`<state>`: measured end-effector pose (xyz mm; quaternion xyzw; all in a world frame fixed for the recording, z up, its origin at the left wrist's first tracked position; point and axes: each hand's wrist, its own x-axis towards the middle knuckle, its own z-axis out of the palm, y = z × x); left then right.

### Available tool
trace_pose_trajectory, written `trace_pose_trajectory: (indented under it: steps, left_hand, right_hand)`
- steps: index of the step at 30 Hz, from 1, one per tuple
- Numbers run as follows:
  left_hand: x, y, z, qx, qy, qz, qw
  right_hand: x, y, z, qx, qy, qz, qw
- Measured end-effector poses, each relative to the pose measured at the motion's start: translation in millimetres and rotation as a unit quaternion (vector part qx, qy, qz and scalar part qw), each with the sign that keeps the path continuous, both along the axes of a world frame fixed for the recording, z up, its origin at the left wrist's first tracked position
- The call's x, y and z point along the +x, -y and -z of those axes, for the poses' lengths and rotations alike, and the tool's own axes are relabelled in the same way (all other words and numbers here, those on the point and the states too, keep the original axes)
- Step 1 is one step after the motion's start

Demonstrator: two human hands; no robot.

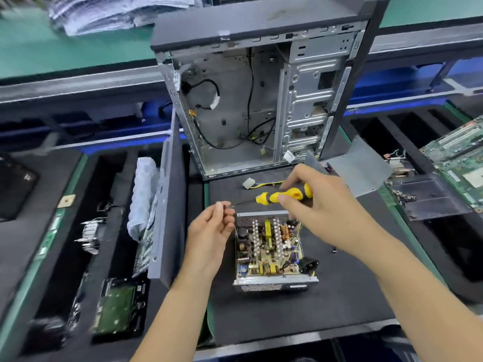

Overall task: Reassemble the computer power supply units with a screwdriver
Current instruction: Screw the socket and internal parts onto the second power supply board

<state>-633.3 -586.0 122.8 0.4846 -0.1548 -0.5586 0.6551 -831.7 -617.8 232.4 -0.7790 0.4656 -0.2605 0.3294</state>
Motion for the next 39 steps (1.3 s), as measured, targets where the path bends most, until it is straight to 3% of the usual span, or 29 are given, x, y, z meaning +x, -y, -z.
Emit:
trace_pose_trajectory:
  steps: [13,24,28,34,39]
  left_hand:
    - [-19.7,7.2,-7.3,0.032,-0.208,-0.004,0.978]
    - [-20.1,9.0,-5.7,0.059,-0.337,-0.008,0.94]
    - [-18.0,7.0,-3.9,0.049,-0.306,0.009,0.951]
    - [-17.0,1.3,-1.0,0.011,-0.135,0.044,0.99]
    - [-19.2,1.1,1.4,-0.012,-0.062,0.031,0.998]
  right_hand:
    - [-16.2,-10.5,9.5,0.032,0.043,0.052,0.997]
    - [-19.2,-8.5,13.0,0.021,0.017,0.019,0.999]
    - [-20.2,-6.2,11.6,0.026,0.005,0.004,1.0]
    - [-19.6,-3.2,8.8,0.016,-0.003,0.011,1.0]
    - [-12.2,-3.8,10.1,0.003,-0.002,0.026,1.0]
